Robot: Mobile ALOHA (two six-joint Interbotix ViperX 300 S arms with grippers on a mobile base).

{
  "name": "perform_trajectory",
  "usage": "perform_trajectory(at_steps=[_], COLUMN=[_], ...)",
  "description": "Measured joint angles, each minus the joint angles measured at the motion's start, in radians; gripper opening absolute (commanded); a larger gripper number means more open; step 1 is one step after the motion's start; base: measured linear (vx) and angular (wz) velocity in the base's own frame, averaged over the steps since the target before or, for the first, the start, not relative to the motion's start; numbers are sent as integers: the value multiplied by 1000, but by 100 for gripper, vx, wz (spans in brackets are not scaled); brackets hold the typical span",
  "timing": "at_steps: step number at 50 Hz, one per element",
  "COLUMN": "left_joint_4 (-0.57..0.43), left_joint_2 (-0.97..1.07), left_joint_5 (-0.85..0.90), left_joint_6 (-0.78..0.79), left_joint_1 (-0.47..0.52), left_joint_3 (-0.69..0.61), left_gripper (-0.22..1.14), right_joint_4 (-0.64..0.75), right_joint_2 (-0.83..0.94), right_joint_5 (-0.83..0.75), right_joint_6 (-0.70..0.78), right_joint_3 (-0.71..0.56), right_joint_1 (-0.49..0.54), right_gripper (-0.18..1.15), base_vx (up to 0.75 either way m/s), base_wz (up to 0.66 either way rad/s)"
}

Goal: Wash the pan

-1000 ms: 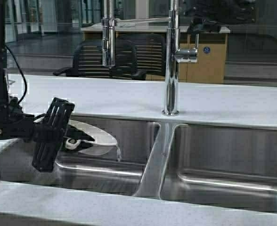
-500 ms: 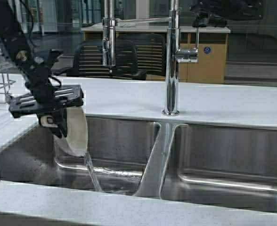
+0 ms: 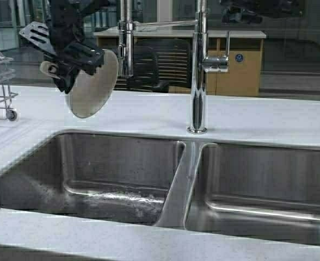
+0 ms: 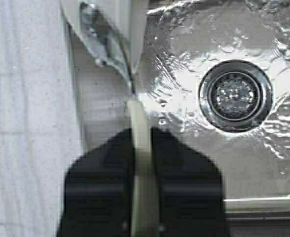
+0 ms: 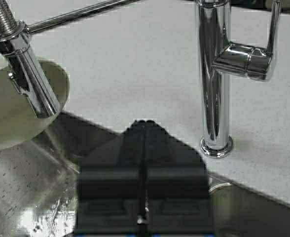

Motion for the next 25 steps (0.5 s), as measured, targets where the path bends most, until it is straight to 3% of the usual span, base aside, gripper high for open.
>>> perform_trajectory(at_steps=[12,20,25], left_joint_4=[57,120,152], left_joint_2=[124,54,-43], left_joint_5=[-31,-37,-34], left_joint_6=[-28,-3,38], left_joint_1=[3,18,77], left_joint_3=[23,5,-17], left_gripper=[3,3,3], right_joint_4=[0,0,-2], right_joint_2=[0,0,0], right_joint_5=[-2,-2,-5], right_joint_6=[-2,-2,-2], right_joint_3=[0,0,0], right_joint_1=[3,2,2], right_gripper=[7,7,7], base_vx=[0,0,0], base_wz=[0,0,0])
